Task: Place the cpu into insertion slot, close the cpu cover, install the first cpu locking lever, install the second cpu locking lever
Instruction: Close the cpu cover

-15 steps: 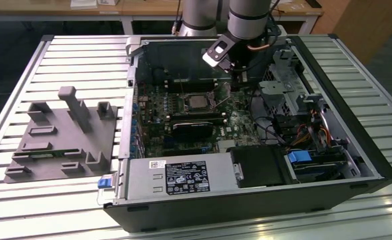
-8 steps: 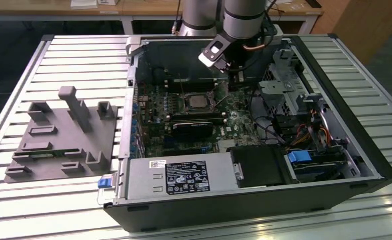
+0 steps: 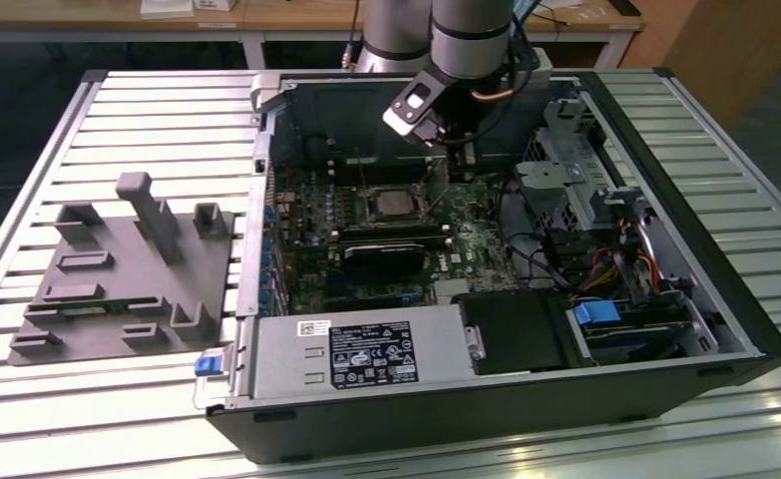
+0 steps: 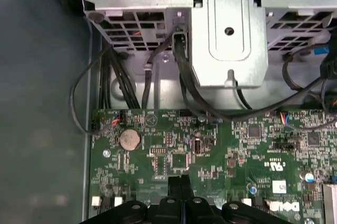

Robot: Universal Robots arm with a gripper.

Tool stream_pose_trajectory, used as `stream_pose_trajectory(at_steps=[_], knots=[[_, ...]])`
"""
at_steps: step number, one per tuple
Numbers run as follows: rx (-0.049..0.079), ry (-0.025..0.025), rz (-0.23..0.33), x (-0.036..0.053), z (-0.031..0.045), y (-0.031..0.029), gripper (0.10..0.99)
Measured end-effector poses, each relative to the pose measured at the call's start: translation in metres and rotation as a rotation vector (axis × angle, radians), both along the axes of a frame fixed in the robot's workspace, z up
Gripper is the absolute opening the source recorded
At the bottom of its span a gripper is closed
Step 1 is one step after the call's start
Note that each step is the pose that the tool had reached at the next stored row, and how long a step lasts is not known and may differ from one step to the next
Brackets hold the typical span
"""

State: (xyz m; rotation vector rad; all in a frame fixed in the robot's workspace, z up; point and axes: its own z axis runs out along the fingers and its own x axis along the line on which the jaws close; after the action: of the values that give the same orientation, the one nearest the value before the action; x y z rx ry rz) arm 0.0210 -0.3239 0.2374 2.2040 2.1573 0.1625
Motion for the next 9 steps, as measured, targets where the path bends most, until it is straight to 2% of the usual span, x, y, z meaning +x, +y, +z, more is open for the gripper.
stream_pose_trajectory(at_steps=[2, 6, 7, 8, 9], knots=[[0.0, -0.0043, 0.0, -0.0029, 0.0, -0.0001, 0.106], [0.0, -0.0045, 0.0, -0.0028, 0.0001, 0.0, 0.106], [0.0, -0.0032, 0.0, -0.0028, 0.0001, 0.0, 0.106], [0.0, 0.0016, 0.0, -0.0028, 0.0001, 0.0, 0.106], [-0.001, 0.0089, 0.0, -0.0028, 0.0, 0.0, 0.106]])
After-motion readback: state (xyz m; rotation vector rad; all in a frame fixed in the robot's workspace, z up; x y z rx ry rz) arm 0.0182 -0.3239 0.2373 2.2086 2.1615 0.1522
